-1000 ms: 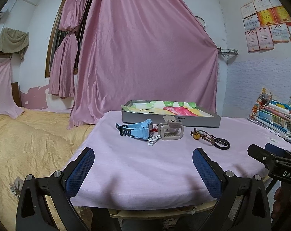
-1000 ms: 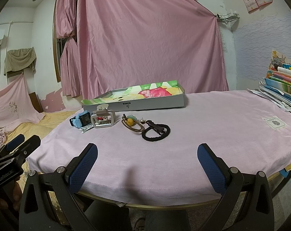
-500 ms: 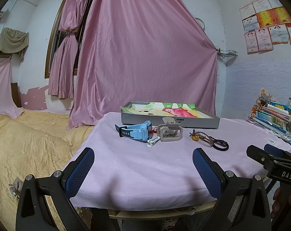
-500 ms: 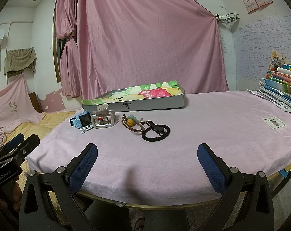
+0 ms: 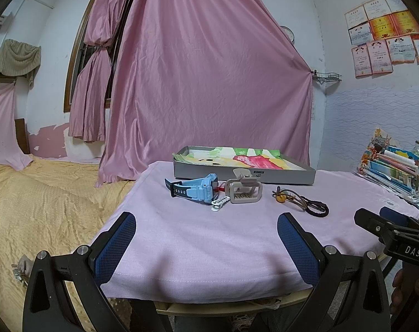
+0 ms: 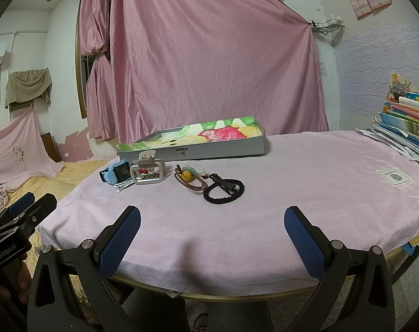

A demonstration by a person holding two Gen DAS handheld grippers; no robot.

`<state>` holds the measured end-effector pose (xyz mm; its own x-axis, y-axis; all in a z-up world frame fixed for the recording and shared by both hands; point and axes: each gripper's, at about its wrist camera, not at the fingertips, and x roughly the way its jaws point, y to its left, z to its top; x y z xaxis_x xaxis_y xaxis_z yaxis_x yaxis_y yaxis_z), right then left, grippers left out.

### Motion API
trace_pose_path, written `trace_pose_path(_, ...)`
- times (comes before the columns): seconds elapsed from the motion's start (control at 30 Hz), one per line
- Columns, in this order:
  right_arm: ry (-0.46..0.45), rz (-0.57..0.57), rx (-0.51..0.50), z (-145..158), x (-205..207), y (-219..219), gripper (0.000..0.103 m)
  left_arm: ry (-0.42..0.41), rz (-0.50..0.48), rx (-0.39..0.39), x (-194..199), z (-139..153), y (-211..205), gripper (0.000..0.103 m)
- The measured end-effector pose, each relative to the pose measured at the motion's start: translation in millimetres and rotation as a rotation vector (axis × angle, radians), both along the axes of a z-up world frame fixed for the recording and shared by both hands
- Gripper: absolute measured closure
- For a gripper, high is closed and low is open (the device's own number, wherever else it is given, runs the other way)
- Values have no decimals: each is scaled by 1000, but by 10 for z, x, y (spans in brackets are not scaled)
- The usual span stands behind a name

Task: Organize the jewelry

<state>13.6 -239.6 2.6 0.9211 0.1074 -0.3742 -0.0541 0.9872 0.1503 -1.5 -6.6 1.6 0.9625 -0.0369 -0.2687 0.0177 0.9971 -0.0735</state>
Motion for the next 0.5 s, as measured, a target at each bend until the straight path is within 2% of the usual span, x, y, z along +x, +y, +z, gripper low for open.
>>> trace_pose_path(0.5,10,-4,-2,4,5,-70,1,11,-2,-5,55,-22,0,0)
